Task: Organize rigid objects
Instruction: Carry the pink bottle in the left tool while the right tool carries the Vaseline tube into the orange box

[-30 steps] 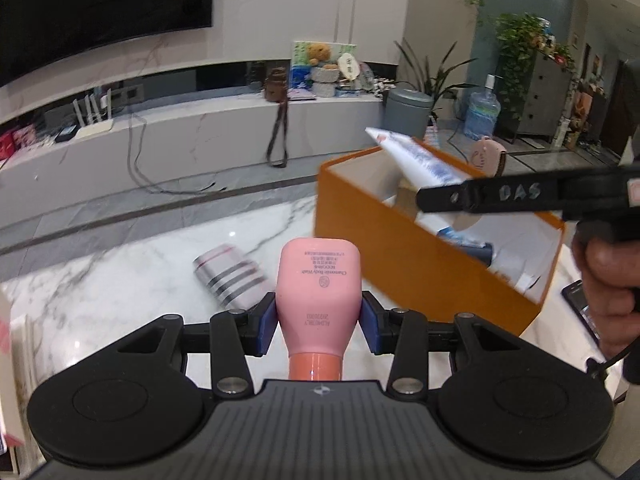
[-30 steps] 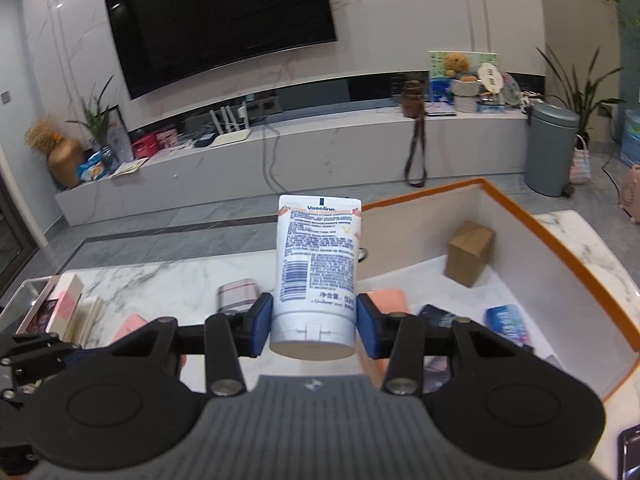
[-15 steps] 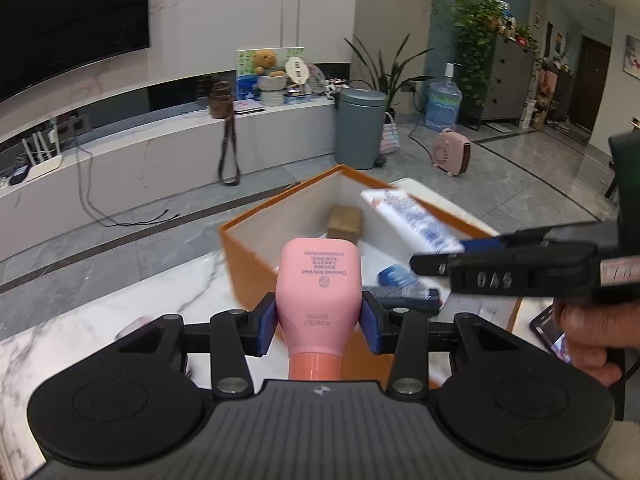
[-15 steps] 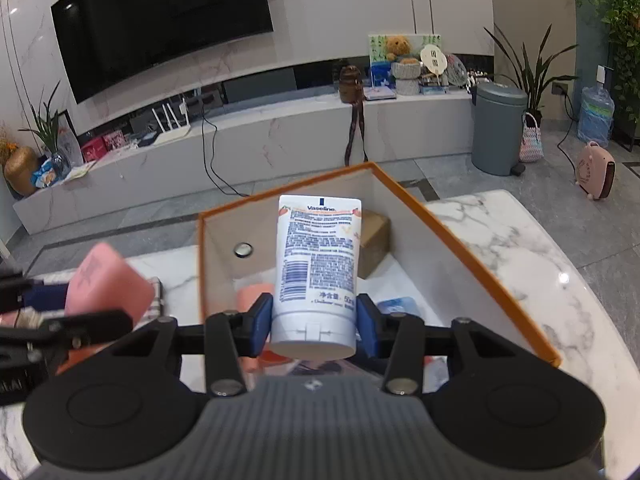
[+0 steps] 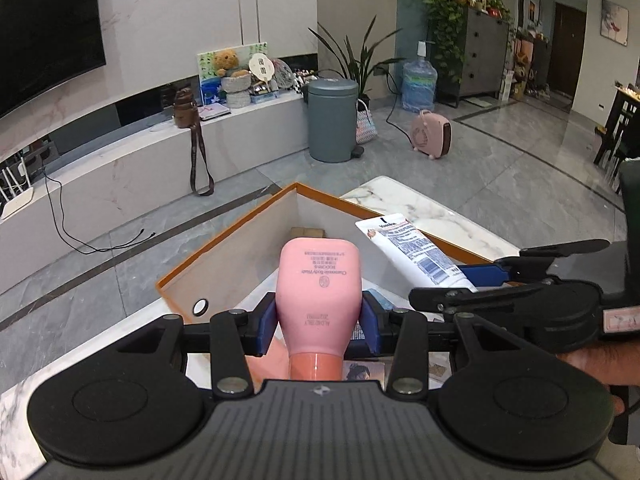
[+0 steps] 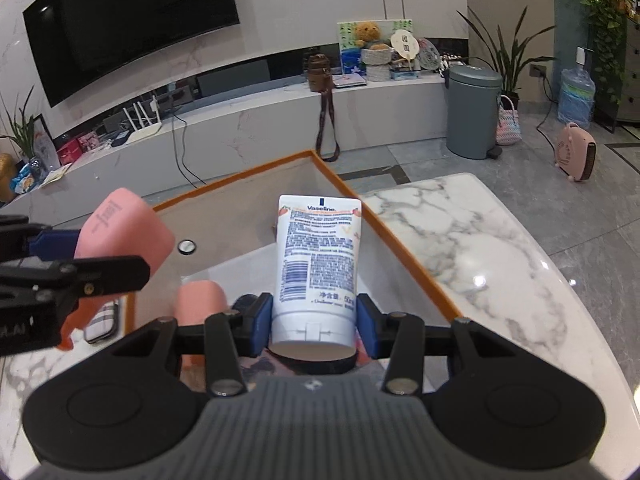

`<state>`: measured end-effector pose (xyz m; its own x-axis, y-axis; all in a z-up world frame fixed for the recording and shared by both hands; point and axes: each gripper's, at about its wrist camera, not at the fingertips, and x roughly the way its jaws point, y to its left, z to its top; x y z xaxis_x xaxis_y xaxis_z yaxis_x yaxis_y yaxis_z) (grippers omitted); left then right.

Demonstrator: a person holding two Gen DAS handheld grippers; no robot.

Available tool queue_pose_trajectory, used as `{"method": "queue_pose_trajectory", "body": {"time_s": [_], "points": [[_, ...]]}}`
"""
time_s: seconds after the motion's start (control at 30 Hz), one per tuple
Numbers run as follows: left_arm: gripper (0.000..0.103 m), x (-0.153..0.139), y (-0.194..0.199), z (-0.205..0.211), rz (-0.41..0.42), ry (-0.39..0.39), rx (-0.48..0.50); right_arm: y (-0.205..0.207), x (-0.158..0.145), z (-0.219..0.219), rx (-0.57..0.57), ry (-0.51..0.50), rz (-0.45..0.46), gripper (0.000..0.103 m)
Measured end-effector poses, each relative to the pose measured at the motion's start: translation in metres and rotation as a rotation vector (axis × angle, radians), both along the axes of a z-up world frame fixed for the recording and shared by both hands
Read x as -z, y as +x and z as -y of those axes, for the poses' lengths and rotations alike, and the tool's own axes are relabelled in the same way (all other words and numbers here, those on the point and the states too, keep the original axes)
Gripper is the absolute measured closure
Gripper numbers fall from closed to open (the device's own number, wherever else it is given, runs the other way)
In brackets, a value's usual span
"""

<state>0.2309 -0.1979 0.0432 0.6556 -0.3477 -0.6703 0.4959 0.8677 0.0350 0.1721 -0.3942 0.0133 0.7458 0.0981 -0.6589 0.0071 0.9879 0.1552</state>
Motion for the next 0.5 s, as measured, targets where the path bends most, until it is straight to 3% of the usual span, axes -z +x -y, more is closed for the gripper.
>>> {"method": "queue_pose_trajectory", "body": {"time_s": [0.3, 0.5], "points": [[0.054, 0.021, 0.025, 0.018, -0.045, 0.059, 0.012, 0.016, 0.017, -0.002, -0.025, -0.025, -0.063, 0.057], [0.054, 0.033, 0.043, 0.022, -0.093, 0.038, -0.003, 0.025, 0.021, -0.005, -0.015, -0.022, -0.074, 0.057]]}}
